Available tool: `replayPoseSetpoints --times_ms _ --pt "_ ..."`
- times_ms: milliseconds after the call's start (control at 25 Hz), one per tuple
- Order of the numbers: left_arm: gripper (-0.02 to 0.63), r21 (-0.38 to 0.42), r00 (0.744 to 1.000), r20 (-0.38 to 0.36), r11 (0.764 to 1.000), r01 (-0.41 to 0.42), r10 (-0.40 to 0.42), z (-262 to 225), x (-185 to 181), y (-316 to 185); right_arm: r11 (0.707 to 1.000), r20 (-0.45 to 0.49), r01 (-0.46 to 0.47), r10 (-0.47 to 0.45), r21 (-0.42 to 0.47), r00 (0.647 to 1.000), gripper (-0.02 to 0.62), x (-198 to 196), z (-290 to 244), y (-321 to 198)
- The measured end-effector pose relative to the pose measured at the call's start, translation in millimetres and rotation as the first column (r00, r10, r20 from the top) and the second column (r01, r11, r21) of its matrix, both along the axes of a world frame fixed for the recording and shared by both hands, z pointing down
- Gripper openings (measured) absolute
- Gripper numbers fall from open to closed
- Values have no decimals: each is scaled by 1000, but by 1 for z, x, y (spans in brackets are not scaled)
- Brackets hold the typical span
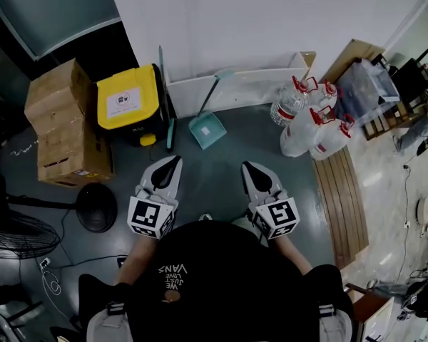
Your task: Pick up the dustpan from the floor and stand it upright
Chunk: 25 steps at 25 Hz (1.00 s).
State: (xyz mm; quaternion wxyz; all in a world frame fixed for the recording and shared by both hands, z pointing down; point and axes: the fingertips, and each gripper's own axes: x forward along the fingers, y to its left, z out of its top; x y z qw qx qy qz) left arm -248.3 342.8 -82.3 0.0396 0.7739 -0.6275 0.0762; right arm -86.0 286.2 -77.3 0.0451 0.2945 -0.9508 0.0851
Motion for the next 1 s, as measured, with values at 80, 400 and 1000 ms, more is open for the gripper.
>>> replayPoseSetpoints --times_ms 80,400,1000 --pt "52 9 1000 2 1000 -6 6 1 -1 0 1000 -11 -1 1 -4 1000 2 -4 2 1" --pt "52 29 1000 -16 1000 -10 10 6 -5 -2 1000 -22 -9 9 -4 1000 2 -12 5 0" --pt "51 14 1000 -26 1000 -16 16 14 -7 -16 1000 -19 -11 11 -9 1000 2 -18 6 -14"
